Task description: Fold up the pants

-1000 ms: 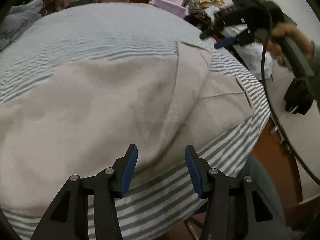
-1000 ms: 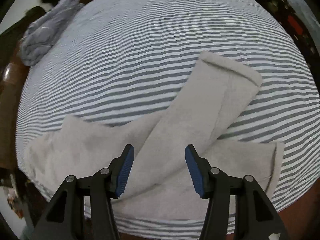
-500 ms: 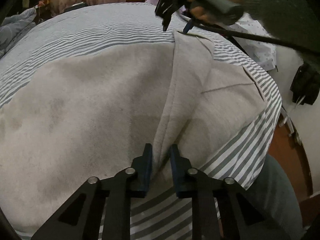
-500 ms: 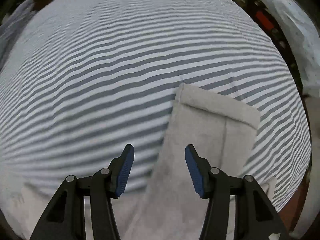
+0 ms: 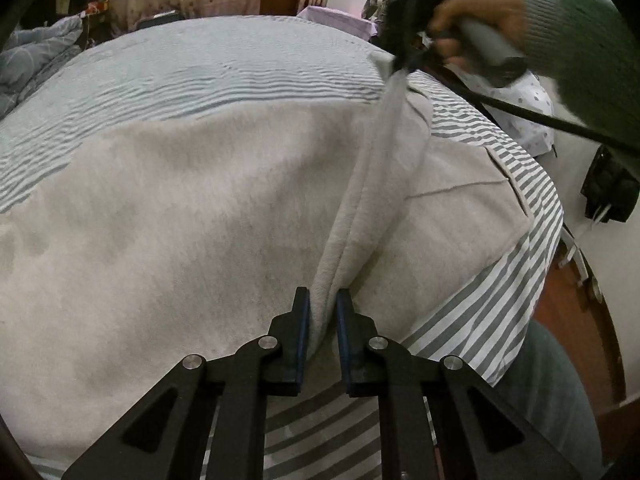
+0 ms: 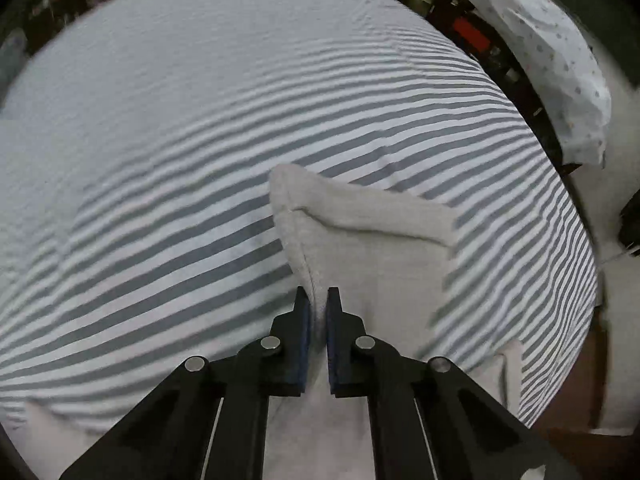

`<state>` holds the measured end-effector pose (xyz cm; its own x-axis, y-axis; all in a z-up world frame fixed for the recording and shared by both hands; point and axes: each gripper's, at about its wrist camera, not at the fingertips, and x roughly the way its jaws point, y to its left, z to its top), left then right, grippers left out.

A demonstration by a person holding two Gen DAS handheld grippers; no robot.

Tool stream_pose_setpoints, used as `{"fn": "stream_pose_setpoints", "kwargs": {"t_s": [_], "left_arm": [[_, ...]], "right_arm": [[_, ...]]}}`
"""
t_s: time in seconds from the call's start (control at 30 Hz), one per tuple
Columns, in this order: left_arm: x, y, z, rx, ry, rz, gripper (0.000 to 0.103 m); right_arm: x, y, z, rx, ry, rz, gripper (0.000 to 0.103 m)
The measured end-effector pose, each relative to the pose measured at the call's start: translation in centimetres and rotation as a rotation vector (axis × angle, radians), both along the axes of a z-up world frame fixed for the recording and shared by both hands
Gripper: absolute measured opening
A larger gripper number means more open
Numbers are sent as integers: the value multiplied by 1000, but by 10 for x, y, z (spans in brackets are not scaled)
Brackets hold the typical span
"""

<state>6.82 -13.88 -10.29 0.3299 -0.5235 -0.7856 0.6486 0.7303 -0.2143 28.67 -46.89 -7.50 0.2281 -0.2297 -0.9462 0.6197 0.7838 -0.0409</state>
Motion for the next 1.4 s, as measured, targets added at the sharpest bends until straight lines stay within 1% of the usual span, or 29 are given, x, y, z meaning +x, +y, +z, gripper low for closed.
{"fn": "stream_pose_setpoints", "kwargs": {"t_s": [0.03, 0.07, 0.1, 0.17, 0.23, 0.3, 0.37, 0.4, 0.43, 0.5, 0.57, 0.6, 0.7, 0.8, 0.9, 0.97, 1.03, 1.1, 1.2, 1.23, 1.33, 1.4], "left_arm": [[-1, 0, 2, 0, -10, 0, 13], [-1, 0, 5, 0, -19, -1, 12], [-2, 1, 8, 3, -32, -5, 12], [-4, 2, 15, -2, -51, -13, 12], [-6, 3, 20, -5, -63, -19, 12], [-8, 4, 25, 0, -76, -31, 11], [-11, 5, 25, 21, -91, -56, 10], [-13, 6, 23, 33, -94, -66, 10], [-15, 7, 20, 50, -90, -74, 9], [-17, 7, 14, 81, -86, -86, 9], [-20, 6, 12, 103, -93, -91, 9], [-21, 5, 12, 109, -102, -93, 9], [-24, 4, 16, 106, -113, -96, 8], [-23, 8, 25, 77, -108, -89, 7], [-24, 14, 35, 52, -112, -86, 7], [-23, 20, 38, 29, -87, -91, 7], [-23, 27, 36, 36, -79, -98, 4], [-24, 31, 30, 57, -63, -107, 4], [-24, 36, 15, 98, -29, -92, 3], [-24, 36, 13, 105, -26, -87, 3], [-28, 39, 17, 77, -13, -103, 3], [-30, 40, 24, 42, -1, -120, 3]], "right_arm": [[-11, -8, 9, 22, -31, -11, 5], [-26, -18, 20, 64, -83, -25, 5], [-49, -29, 31, 100, -123, -47, 5], [-83, -42, 44, 147, -184, -84, 5], [-125, -58, 48, 190, -229, -135, 5], [-167, -70, 38, 240, -256, -194, 5], [-211, -77, 12, 298, -259, -249, 5], [-222, -76, 3, 312, -251, -263, 5], [-237, -74, -16, 334, -220, -281, 5], [-252, -74, -43, 372, -188, -306, 5], [-260, -76, -63, 415, -195, -343, 5], [-260, -77, -65, 417, -210, -346, 5], [-257, -70, -52, 398, -247, -325, 5], [-257, -66, -24, 334, -296, -274, 4], [-267, -59, -4, 307, -315, -253, 4], [-278, -55, 0, 300, -309, -255, 4], [-287, -59, -10, 309, -292, -269, 4], [-290, -61, -28, 310, -247, -280, 4], [-290, -60, -59, 324, -183, -310, 4], [-289, -61, -64, 324, -173, -311, 4], [-286, -63, -68, 309, -160, -309, 4], [-282, -64, -66, 297, -155, -307, 4]]}}
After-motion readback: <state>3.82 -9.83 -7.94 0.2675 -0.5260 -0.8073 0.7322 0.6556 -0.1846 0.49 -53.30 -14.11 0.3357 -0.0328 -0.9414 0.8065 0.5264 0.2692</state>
